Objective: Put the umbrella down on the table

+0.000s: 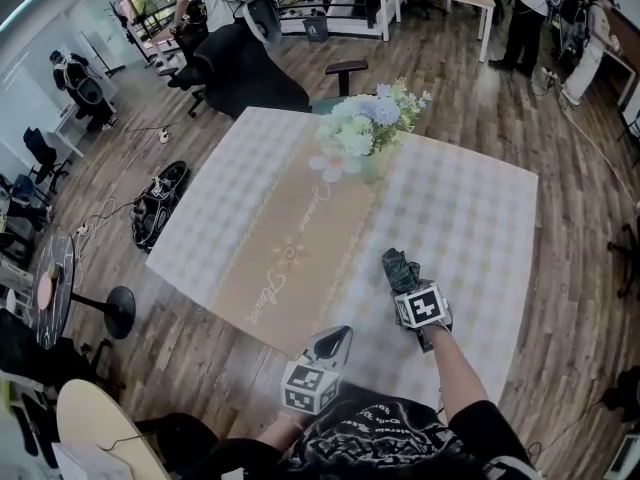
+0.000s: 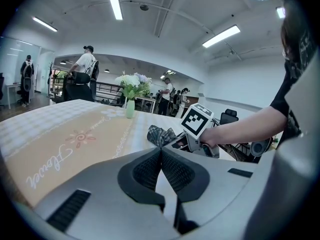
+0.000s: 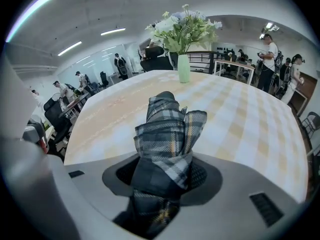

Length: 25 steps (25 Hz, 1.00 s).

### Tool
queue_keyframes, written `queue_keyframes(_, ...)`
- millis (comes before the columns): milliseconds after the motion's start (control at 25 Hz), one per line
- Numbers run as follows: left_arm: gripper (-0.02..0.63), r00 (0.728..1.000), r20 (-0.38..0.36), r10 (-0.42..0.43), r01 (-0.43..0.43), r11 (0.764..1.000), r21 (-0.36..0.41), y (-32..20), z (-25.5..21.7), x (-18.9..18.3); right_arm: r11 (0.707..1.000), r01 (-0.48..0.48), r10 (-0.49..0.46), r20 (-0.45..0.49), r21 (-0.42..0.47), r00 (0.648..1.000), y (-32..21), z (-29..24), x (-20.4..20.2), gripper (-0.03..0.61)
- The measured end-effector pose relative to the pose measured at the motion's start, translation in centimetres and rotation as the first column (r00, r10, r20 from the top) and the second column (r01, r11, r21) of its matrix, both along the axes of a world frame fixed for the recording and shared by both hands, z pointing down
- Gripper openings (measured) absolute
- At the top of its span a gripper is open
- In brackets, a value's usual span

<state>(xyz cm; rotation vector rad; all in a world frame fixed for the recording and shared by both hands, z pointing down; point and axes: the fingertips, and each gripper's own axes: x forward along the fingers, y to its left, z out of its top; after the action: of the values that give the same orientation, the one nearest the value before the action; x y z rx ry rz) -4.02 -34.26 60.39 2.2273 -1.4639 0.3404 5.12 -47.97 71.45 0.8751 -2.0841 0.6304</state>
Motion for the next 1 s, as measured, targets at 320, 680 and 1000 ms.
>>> queue_keyframes(320, 0.020, 1.000, -0.007, -0.018, 0.018, 1.000, -0.004, 0.0, 0.3, -0.2, 0.999, 0.010, -0.010, 0.009, -0.037, 1.000, 0.0, 0.6, -0.1, 0.221)
queue_keyframes(680, 0.020, 0.999, -0.022, -0.029, 0.030, 0.999, 0.028, 0.7, -0.5, -0.9, 0.998, -0.039, 0.040, 0.038, -0.043, 0.998, 0.1, -0.1, -0.2, 0.305)
queue_keyframes(1000, 0.019, 0.997, -0.062, -0.035, 0.038, 0.998, 0.047, 1.8, -1.1, -1.8, 0.992, -0.122, 0.116, 0.122, 0.041, 0.986, 1.1, -4.5, 0.2, 0.338)
